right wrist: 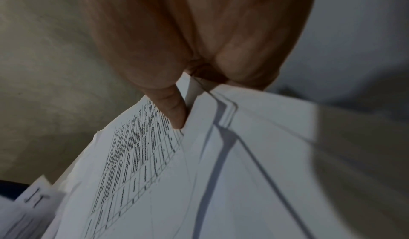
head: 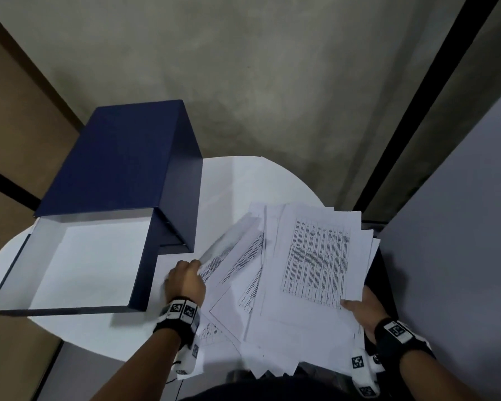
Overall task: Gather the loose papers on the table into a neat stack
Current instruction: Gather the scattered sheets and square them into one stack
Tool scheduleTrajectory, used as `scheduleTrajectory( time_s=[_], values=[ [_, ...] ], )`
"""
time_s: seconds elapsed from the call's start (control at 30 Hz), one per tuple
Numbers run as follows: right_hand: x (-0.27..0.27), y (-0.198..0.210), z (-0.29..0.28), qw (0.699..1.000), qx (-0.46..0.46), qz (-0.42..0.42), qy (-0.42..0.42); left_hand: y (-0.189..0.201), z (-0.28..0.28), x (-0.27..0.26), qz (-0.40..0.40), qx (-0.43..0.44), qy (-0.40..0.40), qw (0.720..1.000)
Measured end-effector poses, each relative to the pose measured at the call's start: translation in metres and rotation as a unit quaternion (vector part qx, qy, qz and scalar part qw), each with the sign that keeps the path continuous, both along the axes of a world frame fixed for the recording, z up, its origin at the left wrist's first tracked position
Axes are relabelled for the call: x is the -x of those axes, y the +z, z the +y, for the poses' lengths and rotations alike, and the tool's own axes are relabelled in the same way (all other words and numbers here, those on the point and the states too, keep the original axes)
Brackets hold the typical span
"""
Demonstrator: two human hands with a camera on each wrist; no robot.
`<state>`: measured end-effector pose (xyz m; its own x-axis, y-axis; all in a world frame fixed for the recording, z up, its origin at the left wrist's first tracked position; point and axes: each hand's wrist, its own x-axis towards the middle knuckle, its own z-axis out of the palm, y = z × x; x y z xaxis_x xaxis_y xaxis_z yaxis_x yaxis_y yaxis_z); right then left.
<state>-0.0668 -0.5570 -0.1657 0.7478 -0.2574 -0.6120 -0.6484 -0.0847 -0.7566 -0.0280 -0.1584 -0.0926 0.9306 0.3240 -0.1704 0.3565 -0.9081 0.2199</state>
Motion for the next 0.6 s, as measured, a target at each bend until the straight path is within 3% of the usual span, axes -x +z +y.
scheduleTrajectory(
  time_s=[0.23, 0.43, 0.53, 0.6],
  values=[
    [0.001, 0.000, 0.001, 1.000, 0.009, 0.008, 0.007, 0.060, -0.038, -0.016, -0.137, 0.100, -0.049, 0.984],
    [0.001, 0.001, 0.002, 1.000, 0.008, 0.018, 0.000, 0.139, -0.045, -0.034, -0.322, 0.127, -0.103, 0.933],
    [0.000, 0.002, 0.004, 1.000, -0.001, 0.024, 0.000, 0.171, -0.051, -0.041, -0.377, 0.221, -0.077, 0.896],
    [0.001, -0.001, 0.004, 0.999, -0.020, 0.029, -0.016, 0.180, -0.057, -0.045, -0.359, 0.358, -0.016, 0.862]
  ],
)
